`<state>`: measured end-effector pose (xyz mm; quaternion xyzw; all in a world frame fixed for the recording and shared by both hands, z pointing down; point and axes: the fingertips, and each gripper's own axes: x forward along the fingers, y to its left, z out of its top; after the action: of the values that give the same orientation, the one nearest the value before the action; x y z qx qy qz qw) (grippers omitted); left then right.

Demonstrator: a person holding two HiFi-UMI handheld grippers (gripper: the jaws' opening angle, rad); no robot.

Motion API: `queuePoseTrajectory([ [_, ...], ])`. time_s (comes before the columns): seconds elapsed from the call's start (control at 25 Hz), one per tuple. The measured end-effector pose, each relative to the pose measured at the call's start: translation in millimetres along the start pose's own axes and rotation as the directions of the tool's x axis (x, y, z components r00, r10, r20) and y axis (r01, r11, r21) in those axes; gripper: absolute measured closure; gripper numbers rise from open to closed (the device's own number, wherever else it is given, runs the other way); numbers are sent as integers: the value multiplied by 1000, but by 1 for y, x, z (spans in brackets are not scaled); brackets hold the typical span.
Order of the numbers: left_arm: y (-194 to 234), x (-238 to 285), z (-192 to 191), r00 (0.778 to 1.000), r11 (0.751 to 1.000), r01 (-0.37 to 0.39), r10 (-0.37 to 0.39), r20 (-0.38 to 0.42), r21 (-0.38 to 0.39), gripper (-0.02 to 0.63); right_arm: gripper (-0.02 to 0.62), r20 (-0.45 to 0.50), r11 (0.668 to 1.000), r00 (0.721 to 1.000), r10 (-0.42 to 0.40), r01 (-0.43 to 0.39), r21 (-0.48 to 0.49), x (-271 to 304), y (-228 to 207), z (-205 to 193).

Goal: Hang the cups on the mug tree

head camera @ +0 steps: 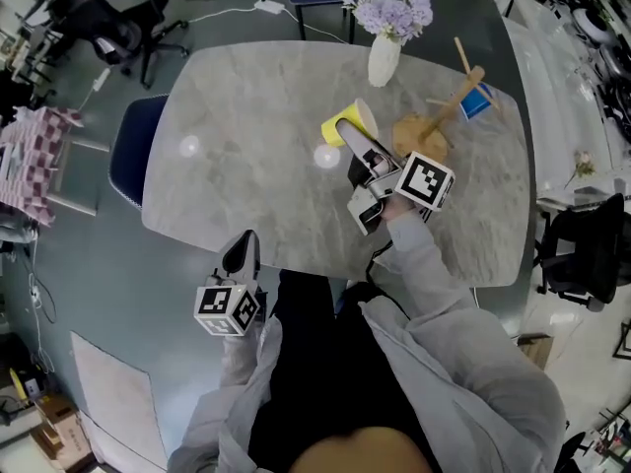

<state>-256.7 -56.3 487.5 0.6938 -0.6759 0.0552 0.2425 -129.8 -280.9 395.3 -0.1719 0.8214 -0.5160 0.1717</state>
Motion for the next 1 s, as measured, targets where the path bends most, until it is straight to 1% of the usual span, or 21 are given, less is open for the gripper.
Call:
queuePoseTrajectory([
  [0.12, -17, -1, 1, 1000, 1000, 10, -10, -5, 24, 606, 301, 102, 992, 994, 48, -59, 115, -24, 2, 32],
  [0.2, -24, -1, 3, 1000, 999, 11, -11, -7, 39, 606, 301, 175, 976, 981, 87, -120, 184, -35, 0, 54],
  [0.28, -28, -2, 4, 1000, 999, 6, -5, -15, 51, 606, 301, 246, 949, 963, 109, -174, 262, -44, -6, 73],
  [0.36, -33, -4, 4, 1000, 998, 2, 0, -23, 63, 606, 302, 303, 921, 947, 109, -211, 328, -51, -15, 89],
  [0.44, -38, -3, 5, 1000, 997, 3, 0, -30, 77, 606, 302, 348, 892, 931, 107, -245, 381, -55, -24, 102],
  [0.6, -44, -1, 7, 999, 993, 7, -1, -51, 117, 606, 304, 416, 820, 904, 94, -308, 483, -55, -42, 119],
  [0.68, -47, 0, 9, 998, 991, 10, -2, -59, 135, 606, 304, 438, 792, 895, 79, -323, 519, -57, -51, 123],
  [0.72, -48, 0, 10, 998, 990, 12, -3, -63, 142, 606, 304, 447, 784, 892, 70, -326, 528, -58, -55, 125],
  [0.84, -51, 3, 11, 997, 988, 15, -4, -72, 155, 606, 304, 464, 778, 885, 45, -323, 540, -65, -65, 131],
  [1.0, -55, 8, 9, 997, 988, 24, -12, -78, 153, 606, 299, 474, 769, 881, 21, -317, 555, -76, -76, 132],
])
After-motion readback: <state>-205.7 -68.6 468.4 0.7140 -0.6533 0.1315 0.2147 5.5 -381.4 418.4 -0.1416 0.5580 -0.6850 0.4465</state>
